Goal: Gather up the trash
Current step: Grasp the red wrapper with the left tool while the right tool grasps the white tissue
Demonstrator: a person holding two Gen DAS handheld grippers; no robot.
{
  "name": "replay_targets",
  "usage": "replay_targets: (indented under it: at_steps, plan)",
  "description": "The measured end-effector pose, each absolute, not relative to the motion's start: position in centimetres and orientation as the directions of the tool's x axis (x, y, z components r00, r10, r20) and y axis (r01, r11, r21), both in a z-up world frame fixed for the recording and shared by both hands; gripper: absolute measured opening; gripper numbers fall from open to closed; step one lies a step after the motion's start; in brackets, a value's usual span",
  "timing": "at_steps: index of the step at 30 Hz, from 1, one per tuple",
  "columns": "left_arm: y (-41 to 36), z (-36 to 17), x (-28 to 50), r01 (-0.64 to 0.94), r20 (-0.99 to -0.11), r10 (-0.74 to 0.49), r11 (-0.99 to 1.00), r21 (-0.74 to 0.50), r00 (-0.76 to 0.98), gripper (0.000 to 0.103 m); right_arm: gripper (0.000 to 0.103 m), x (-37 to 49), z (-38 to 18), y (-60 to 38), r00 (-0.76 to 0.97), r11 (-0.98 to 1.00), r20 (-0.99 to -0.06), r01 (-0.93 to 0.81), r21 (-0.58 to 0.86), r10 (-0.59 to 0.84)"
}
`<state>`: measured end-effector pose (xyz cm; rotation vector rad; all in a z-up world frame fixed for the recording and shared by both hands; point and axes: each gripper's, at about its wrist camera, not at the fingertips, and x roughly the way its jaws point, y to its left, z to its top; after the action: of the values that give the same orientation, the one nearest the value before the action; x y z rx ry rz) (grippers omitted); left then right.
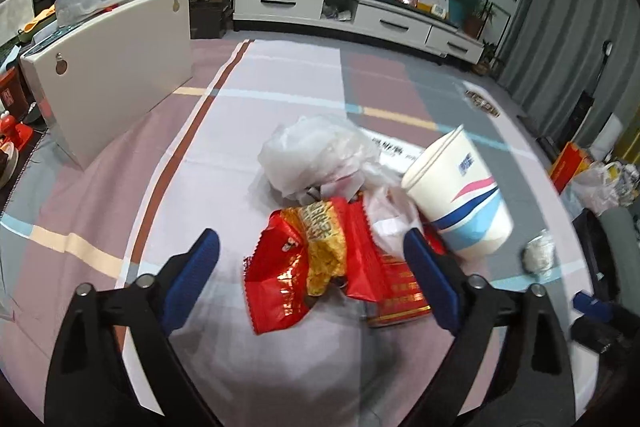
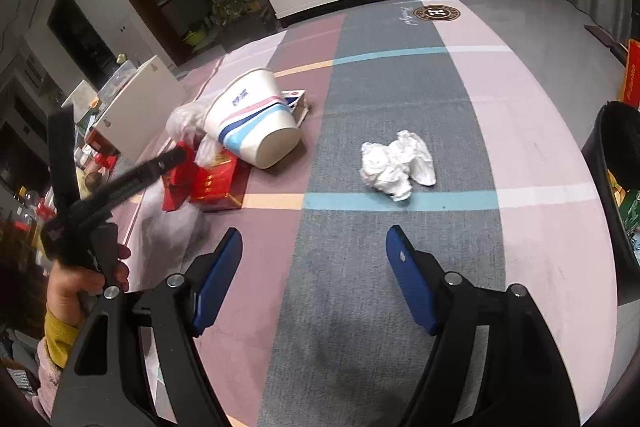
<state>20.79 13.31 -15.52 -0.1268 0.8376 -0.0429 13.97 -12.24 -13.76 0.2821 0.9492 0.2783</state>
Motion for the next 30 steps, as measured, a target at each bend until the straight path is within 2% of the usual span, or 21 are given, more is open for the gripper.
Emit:
replay_targets:
  at_steps: [4,6,7,8,13,19,22,24,26,30]
  plan:
    - [13.9,-16.4,21.1,-0.038,-0.752,-0.079,0.99,-0.137,0.654,0.063,0.073,14.7,-13.8,-13.0,0.573,0.934,-0.748,-0.097,0.344,0.335]
    - [14.3,-16.7,21.2,-0.047,-0.755,-0.093,0.986,-0.161,0.649,0.045,0.073,15.3,-14.2,-13.4,0.576,0.936,-0.75,-0.078,0.344,0.324]
    - [14.6,-16.6,21.1,-0.048,-0.751,-0.11,0.981,-0.186,0.651,0.041,0.073,15.5,-14.4,-13.6,0.577,0.936,-0.751,-0.07,0.344,0.32]
    - [15.0,-16.5,21.0,-0.049,-0.744,-0.129,0.976,-0.213,0.655,0.031,0.073,15.8,-14.6,-13.8,0.579,0.937,-0.753,-0.062,0.343,0.314]
    - [15.6,-16.0,20.3,-0.038,-0.741,-0.176,0.964,-0.263,0.648,0.023,0.073,17.5,-15.3,-14.3,0.589,0.953,-0.764,-0.037,0.302,0.265]
    - [15.7,-14.6,18.1,-0.012,-0.717,-0.207,0.958,-0.287,0.666,0.022,0.068,19.2,-15.4,-14.0,0.597,0.962,-0.765,-0.038,0.271,0.239]
    - [16.0,-14.3,17.1,-0.006,-0.708,-0.23,0.949,-0.314,0.667,0.022,0.06,19.9,-15.9,-13.6,0.588,0.968,-0.778,-0.037,0.247,0.221]
    - [15.9,-14.0,16.5,0.005,-0.699,-0.25,0.943,-0.333,0.669,0.022,0.047,20.3,-16.3,-13.3,0.576,0.975,-0.792,-0.037,0.221,0.202]
    - [15.7,-13.6,16.1,0.012,-0.693,-0.245,0.946,-0.323,0.678,0.023,0.04,20.5,-16.6,-13.0,0.569,0.98,-0.803,-0.032,0.195,0.178]
    - [15.2,-12.6,15.4,0.032,-0.675,-0.252,0.947,-0.32,0.693,0.023,0.018,20.5,-16.8,-13.0,0.575,0.986,-0.804,-0.027,0.164,0.149]
